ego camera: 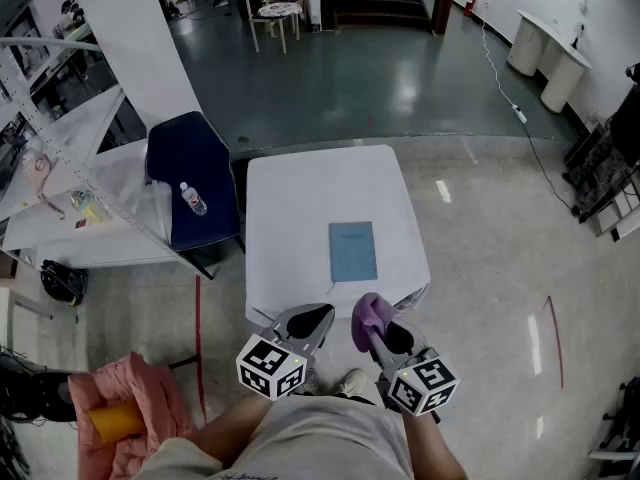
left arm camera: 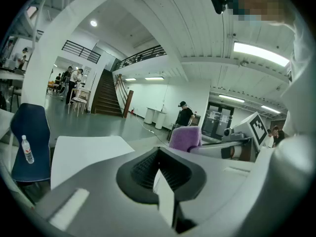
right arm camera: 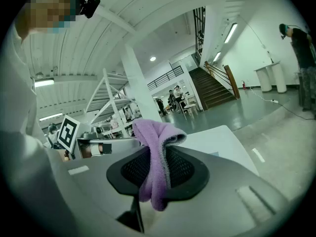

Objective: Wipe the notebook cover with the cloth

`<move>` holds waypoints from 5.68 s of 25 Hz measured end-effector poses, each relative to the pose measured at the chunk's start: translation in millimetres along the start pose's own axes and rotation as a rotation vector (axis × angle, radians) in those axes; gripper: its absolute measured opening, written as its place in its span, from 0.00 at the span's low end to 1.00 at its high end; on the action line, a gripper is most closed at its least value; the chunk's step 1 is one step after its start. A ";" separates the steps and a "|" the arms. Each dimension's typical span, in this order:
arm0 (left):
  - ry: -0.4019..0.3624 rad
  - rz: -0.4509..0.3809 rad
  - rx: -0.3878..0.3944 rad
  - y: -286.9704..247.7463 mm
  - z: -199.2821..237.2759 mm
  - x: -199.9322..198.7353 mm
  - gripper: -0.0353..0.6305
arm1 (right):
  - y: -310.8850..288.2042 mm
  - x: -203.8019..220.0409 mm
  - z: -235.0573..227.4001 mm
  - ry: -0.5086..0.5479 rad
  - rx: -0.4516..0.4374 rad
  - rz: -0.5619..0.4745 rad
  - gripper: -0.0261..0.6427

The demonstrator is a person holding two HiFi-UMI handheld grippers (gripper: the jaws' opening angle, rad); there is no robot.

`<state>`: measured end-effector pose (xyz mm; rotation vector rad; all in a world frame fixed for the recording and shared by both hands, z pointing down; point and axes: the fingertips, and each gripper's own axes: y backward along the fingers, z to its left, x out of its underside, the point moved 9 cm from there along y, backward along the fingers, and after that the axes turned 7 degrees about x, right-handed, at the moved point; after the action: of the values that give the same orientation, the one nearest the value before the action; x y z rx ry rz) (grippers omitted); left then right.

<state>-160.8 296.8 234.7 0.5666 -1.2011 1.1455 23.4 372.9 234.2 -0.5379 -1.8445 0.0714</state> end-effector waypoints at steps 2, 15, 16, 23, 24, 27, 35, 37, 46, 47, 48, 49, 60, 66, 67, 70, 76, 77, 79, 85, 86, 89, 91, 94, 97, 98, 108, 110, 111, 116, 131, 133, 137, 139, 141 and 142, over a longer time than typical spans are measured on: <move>-0.001 0.004 -0.001 0.9 -1.1 -0.4 0.05 | 0.7 -1.7 2.3 0.004 -0.006 -0.001 0.19; -0.006 0.003 0.002 1.0 -9.2 1.6 0.05 | 9.2 -0.5 1.6 -0.029 -0.044 -0.027 0.20; -0.007 0.003 0.001 0.6 -10.0 1.4 0.05 | 10.2 -0.8 0.4 -0.034 -0.043 -0.032 0.20; -0.005 -0.004 -0.008 -4.6 -11.8 -2.4 0.05 | 12.8 -2.7 -9.4 -0.027 -0.031 -0.017 0.20; -0.005 -0.006 -0.011 -6.3 -13.9 -2.6 0.05 | 14.4 -2.5 -11.6 -0.024 -0.034 -0.016 0.20; -0.008 -0.011 -0.018 -14.4 -23.6 -3.0 0.05 | 20.9 -4.0 -20.7 -0.016 -0.047 -0.011 0.20; -0.026 -0.014 -0.051 -29.4 -44.5 2.9 0.05 | 32.7 -6.3 -40.8 0.006 -0.088 0.002 0.20; -0.029 -0.014 -0.053 -30.9 -49.8 4.2 0.05 | 35.9 -7.1 -42.9 0.014 -0.096 0.005 0.20; -0.003 -0.012 -0.057 -37.7 -43.6 7.3 0.05 | 30.8 -1.2 -50.9 0.007 -0.097 0.022 0.20; 0.001 -0.011 -0.055 -40.0 -41.0 7.5 0.05 | 28.5 -0.8 -53.2 0.003 -0.094 0.027 0.20; 0.004 -0.009 -0.051 -42.5 -37.9 8.0 0.05 | 25.9 -0.5 -55.3 0.000 -0.090 0.031 0.20; 0.007 -0.007 -0.045 -45.4 -34.4 8.5 0.05 | 22.9 -0.6 -57.3 -0.002 -0.087 0.034 0.20; 0.014 0.002 0.018 -96.1 34.1 -21.6 0.05 | -40.2 -31.5 -83.9 -0.012 -0.031 0.031 0.20; -0.006 -0.003 0.036 -119.5 86.6 -53.2 0.05 | -93.4 -64.8 -92.6 0.003 -0.020 0.003 0.20; -0.008 -0.002 0.040 -122.8 94.4 -57.5 0.05 | -101.5 -69.4 -94.2 0.005 -0.014 0.000 0.20; -0.012 0.005 0.051 -130.1 115.7 -67.9 0.05 | -122.8 -79.1 -96.8 0.001 0.002 -0.002 0.20; -0.021 0.021 0.075 -136.3 156.2 -82.4 0.05 | -164.7 -90.1 -92.6 -0.003 0.019 -0.008 0.21; -0.021 0.023 0.077 -136.1 162.0 -83.1 0.05 | -170.2 -90.4 -91.5 -0.003 0.026 -0.008 0.21; -0.016 0.028 0.076 -136.0 171.1 -83.1 0.05 | -177.5 -90.8 -90.7 0.004 0.045 -0.004 0.21; 0.006 0.032 0.073 -138.9 185.1 -80.0 0.05 | -186.6 -95.6 -95.2 0.003 0.072 -0.013 0.20; 0.008 0.032 0.075 -139.9 186.0 -80.0 0.05 | -187.4 -97.1 -96.0 -0.001 0.068 -0.019 0.20; 0.010 0.026 0.072 -144.0 186.7 -82.0 0.05 | -190.1 -101.6 -100.2 0.002 0.054 -0.015 0.20; 0.013 0.019 0.064 -147.6 185.5 -83.0 0.05 | -190.3 -103.5 -104.6 0.001 0.038 -0.010 0.20; 0.020 0.014 0.045 -152.7 184.7 -84.8 0.05 | -190.9 -107.8 -111.4 -0.017 0.010 -0.004 0.20; 0.028 0.010 0.033 -156.9 183.1 -86.9 0.05 | -191.9 -113.7 -118.2 -0.004 -0.007 0.015 0.20; 0.030 0.008 0.028 -158.9 181.9 -87.7 0.05 | -191.5 -116.1 -121.5 0.006 -0.011 0.022 0.20; 0.049 0.015 -0.020 -180.1 175.3 -83.5 0.05 | -191.1 -123.9 -156.9 0.058 -0.026 0.082 0.20; 0.042 0.023 -0.028 -181.4 177.6 -81.2 0.05 | -193.4 -122.8 -163.0 0.064 -0.022 0.092 0.20; 0.040 0.025 -0.031 -182.4 178.2 -80.3 0.05 | -193.8 -122.4 -166.4 0.069 -0.023 0.096 0.20; 0.033 0.031 -0.029 -186.2 178.7 -73.1 0.05 | -198.1 -116.3 -182.6 0.113 -0.021 0.135 0.20; 0.090 0.064 -0.088 -182.5 200.9 -38.7 0.05 | -225.4 -87.0 -212.6 0.249 0.010 0.268 0.20; 0.095 0.068 -0.093 -182.3 208.1 -33.8 0.05 | -232.1 -80.5 -214.7 0.257 0.011 0.285 0.20; 0.109 0.087 -0.102 -184.4 222.4 -23.3 0.05 | -247.2 -70.8 -218.2 0.278 0.012 0.312 0.20; 0.117 0.098 -0.112 -185.6 226.6 -16.0 0.05 | -254.0 -66.0 -221.1 0.297 0.010 0.326 0.20; 0.129 0.109 -0.114 -188.4 228.9 -7.2 0.05 | -259.3 -60.1 -225.9 0.318 0.012 0.343 0.20; 0.135 0.113 -0.113 -190.2 230.4 -2.9 0.05 | -262.6 -57.3 -228.2 0.329 0.016 0.352 0.20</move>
<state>-86.5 29.9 346.3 0.3335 -1.1849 1.1836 160.1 66.7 343.1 -0.8091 -1.4150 0.2205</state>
